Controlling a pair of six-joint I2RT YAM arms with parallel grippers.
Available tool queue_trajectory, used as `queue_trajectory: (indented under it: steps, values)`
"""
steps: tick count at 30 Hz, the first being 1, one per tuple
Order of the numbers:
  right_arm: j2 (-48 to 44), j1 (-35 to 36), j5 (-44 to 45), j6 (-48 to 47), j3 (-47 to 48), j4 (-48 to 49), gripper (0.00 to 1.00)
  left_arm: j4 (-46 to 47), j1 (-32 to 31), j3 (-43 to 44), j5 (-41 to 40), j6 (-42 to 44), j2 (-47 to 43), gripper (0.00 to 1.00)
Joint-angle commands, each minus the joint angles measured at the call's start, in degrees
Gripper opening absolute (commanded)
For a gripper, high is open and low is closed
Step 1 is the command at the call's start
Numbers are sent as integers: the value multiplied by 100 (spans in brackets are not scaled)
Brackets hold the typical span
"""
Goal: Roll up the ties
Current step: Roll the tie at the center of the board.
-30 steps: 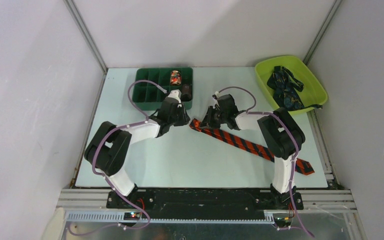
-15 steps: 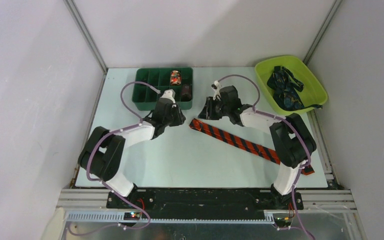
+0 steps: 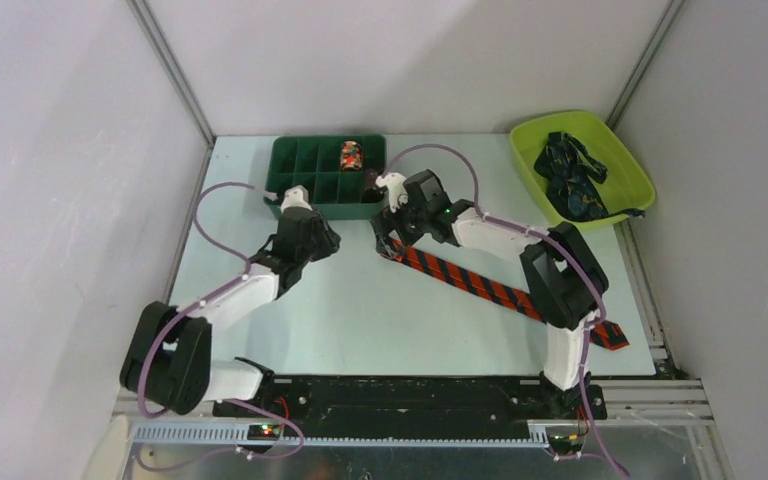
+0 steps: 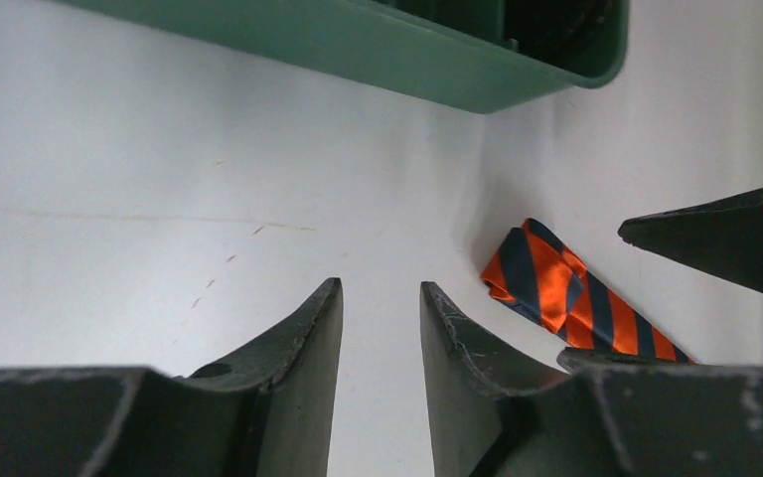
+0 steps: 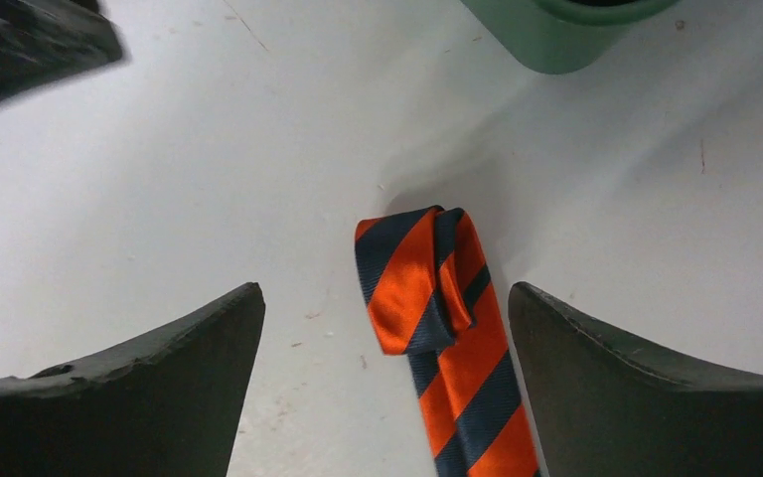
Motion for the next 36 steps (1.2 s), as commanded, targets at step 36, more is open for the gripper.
queue_trajectory:
  steps: [36]
  values:
    - [1659, 448, 808, -1803, 1714, -1764, 63, -430, 772, -691, -298, -488, -1131, 43]
